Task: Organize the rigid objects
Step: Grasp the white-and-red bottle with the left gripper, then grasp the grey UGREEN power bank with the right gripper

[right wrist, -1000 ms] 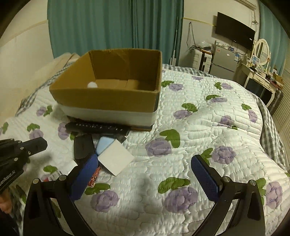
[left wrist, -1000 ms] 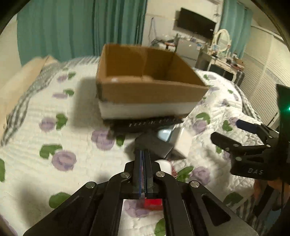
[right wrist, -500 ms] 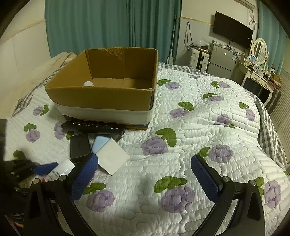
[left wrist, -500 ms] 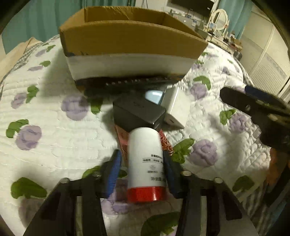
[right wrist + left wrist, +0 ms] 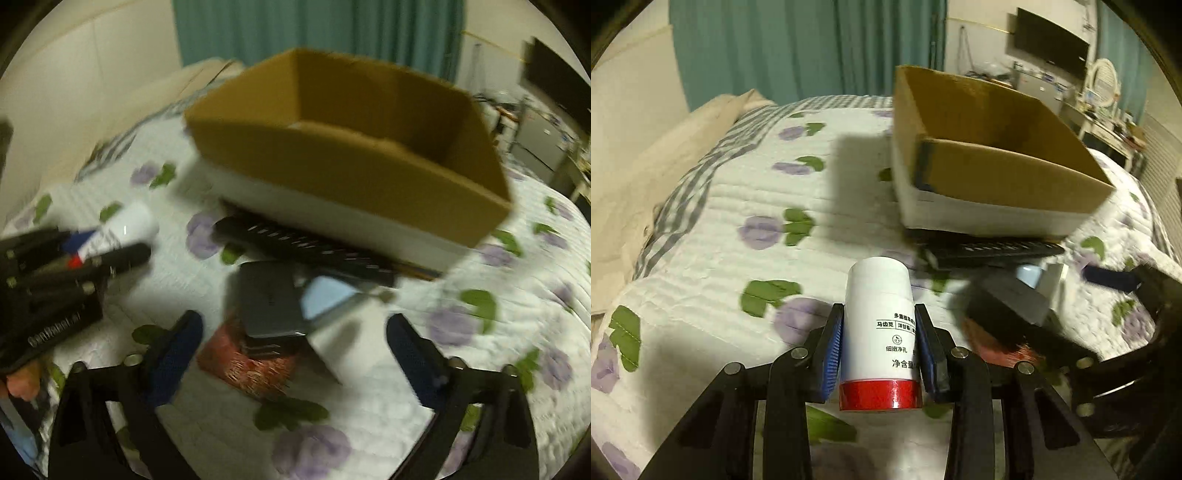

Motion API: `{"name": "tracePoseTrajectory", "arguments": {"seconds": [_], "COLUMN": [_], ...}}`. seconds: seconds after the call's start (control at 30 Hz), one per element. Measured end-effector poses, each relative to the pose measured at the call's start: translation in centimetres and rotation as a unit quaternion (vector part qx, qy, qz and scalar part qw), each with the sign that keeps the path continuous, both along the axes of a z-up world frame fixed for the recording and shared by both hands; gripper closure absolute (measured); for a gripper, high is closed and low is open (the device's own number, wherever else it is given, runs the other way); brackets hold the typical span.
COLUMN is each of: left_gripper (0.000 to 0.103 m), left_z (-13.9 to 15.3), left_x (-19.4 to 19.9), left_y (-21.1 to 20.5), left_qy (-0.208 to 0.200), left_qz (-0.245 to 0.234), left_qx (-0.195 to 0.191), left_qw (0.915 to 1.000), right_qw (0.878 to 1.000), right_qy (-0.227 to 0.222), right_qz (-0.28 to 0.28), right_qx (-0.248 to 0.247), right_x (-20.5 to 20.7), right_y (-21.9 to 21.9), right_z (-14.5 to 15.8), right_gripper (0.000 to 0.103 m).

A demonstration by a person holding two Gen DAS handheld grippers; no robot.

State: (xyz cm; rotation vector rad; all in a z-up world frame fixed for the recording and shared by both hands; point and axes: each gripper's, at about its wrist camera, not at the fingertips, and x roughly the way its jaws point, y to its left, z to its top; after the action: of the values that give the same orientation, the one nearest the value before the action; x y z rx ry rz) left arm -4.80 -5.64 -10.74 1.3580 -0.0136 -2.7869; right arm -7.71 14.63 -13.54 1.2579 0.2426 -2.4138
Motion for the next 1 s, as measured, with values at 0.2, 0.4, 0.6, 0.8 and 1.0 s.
{"name": "tracePoseTrajectory", "arguments": {"seconds": [0.2, 0.4, 0.6, 0.8, 1.0], "left_gripper": [0.066, 0.066, 0.066, 0.066, 0.066], "left_z": [-0.4, -0.4, 0.4, 2.8, 7.8], "left_x": [-0.7, -0.7, -0.2, 0.6, -0.6], "left_y": [-0.9, -0.7, -0.2, 1.3, 3.0], "left_qy": [-0.006, -0.006, 0.004, 0.022, 0.066], "left_qz": [0.007, 0.003, -0.004, -0.021, -0.04], "left_qx": [0.013, 0.017, 0.019, 0.024, 0.032], "left_qw": [0.9999, 0.9998, 0.9998, 0.9993, 0.9965], "right_qw": [0.998, 0.998, 1.0, 0.997, 0.99], "right_qy": [-0.04, -0.039, 0.008, 0.074, 0.138], "right_qz": [0.04, 0.034, 0.012, 0.006, -0.008], "right_qx": [0.025, 0.031, 0.026, 0.009, -0.015], "right_x": [-1.8, -2.7, -0.1, 2.8, 3.1], "right_y": [-3.0, -3.7, -2.4, -0.6, 1.5], "right_z": [-2.5, -3.8, -1.5, 4.5, 11.3], "right_gripper": [0.037, 0.058, 0.059, 0.059, 0.059]}}
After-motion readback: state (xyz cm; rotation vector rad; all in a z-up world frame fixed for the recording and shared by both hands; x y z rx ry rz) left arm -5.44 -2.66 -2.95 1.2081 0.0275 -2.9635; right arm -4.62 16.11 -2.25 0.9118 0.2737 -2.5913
